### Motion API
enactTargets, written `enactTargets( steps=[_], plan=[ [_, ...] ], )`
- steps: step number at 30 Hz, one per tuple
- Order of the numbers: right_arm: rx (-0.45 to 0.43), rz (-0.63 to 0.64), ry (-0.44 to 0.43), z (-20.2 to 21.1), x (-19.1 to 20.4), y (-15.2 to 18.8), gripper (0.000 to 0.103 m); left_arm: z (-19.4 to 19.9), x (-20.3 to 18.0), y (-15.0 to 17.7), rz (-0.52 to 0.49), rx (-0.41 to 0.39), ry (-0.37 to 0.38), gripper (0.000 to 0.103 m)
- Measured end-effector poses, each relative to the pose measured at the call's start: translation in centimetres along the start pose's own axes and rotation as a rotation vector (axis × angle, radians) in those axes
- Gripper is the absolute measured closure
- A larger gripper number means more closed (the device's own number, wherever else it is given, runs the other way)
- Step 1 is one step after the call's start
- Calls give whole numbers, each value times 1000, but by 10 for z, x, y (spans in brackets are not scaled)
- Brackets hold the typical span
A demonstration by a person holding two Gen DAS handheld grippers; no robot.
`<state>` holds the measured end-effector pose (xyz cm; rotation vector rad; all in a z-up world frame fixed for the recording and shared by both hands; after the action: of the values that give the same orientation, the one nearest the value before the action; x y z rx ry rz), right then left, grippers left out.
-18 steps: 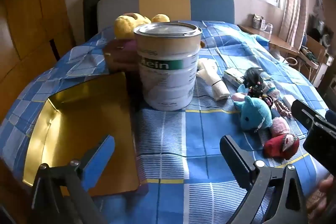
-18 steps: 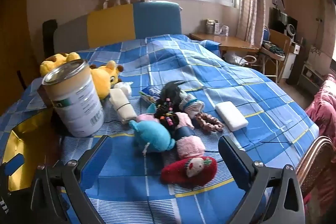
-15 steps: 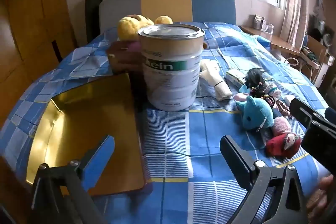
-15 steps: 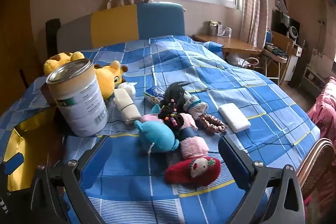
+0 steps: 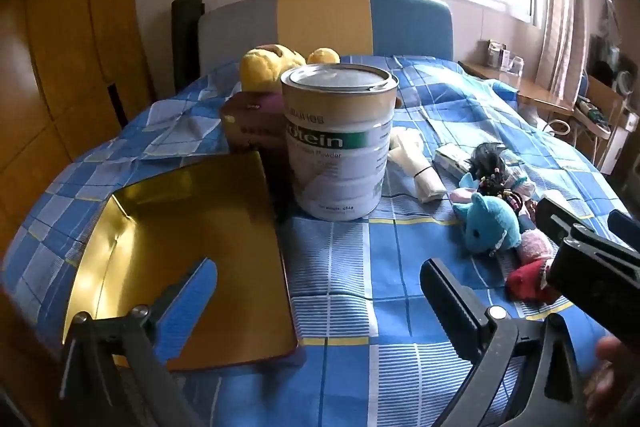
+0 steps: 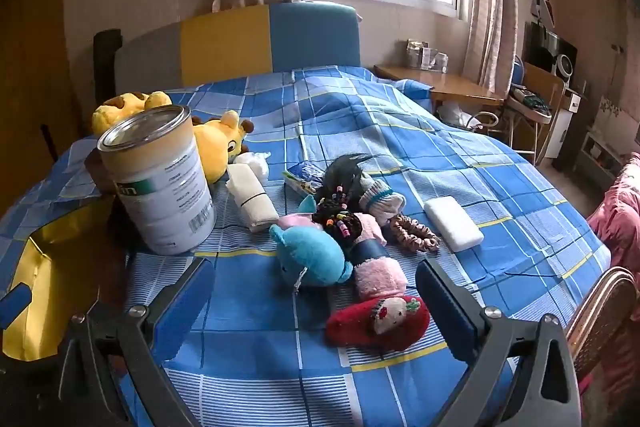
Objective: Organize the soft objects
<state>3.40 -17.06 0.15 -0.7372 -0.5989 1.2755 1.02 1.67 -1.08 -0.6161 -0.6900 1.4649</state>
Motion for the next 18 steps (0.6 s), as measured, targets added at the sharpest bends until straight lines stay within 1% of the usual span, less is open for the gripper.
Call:
enactTargets(
  steps=[18],
  plan=[
    [-14,-1,3,2,-3,-3,1,1,-3,4,-16,8,5,0]
  ],
)
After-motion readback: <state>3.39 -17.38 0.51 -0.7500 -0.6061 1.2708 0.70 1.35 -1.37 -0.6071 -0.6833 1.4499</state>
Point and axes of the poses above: each gripper's, at about its wrist camera, not at the fingertips, and z roughly against the way its jaws point, x to its left, y to its underside, the point moved 4 cm from there along -z, roughly the way its jaws point, and after that the axes turned 2 degrees about x, right-handed, at the moved point
